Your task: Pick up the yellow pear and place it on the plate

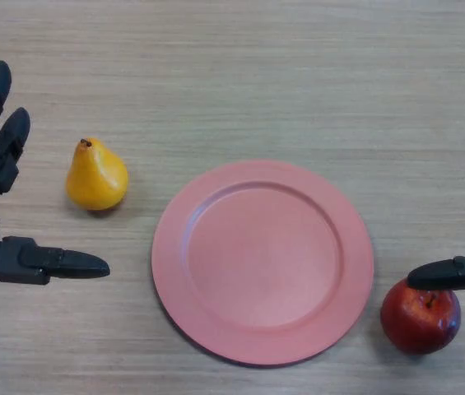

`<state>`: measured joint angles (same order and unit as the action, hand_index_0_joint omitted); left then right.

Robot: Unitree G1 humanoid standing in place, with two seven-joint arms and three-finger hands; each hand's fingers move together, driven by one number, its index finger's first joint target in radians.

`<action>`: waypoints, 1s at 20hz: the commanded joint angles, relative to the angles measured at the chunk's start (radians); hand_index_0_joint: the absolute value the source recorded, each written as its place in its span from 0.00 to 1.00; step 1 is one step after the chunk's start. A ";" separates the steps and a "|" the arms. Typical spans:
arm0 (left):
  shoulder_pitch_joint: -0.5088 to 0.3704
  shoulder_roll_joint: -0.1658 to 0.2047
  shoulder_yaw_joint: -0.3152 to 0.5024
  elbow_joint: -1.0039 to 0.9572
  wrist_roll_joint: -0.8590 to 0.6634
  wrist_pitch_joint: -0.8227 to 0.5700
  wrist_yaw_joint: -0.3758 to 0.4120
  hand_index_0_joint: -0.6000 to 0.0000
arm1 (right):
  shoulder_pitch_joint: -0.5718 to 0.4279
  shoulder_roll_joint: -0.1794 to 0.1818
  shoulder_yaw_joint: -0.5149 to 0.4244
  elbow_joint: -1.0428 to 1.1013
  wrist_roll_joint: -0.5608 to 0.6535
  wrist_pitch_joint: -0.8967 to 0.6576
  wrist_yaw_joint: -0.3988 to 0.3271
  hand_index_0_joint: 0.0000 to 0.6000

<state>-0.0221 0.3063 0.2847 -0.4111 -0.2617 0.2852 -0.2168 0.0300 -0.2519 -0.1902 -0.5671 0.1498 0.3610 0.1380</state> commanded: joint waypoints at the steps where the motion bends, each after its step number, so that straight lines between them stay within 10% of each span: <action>1: -0.047 0.043 0.050 -0.038 -0.039 -0.095 -0.005 1.00 | -0.026 -0.025 -0.079 -0.060 0.015 -0.098 -0.016 0.00; 20: -0.389 0.158 -0.049 0.770 0.108 -0.643 0.124 1.00 | -0.009 -0.025 -0.104 -0.075 0.001 -0.099 -0.009 0.00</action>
<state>-0.3591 0.3944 0.1931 0.4277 -0.1611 -0.1981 -0.1289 0.0417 -0.2465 -0.2248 -0.5748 0.1489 0.3614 0.1385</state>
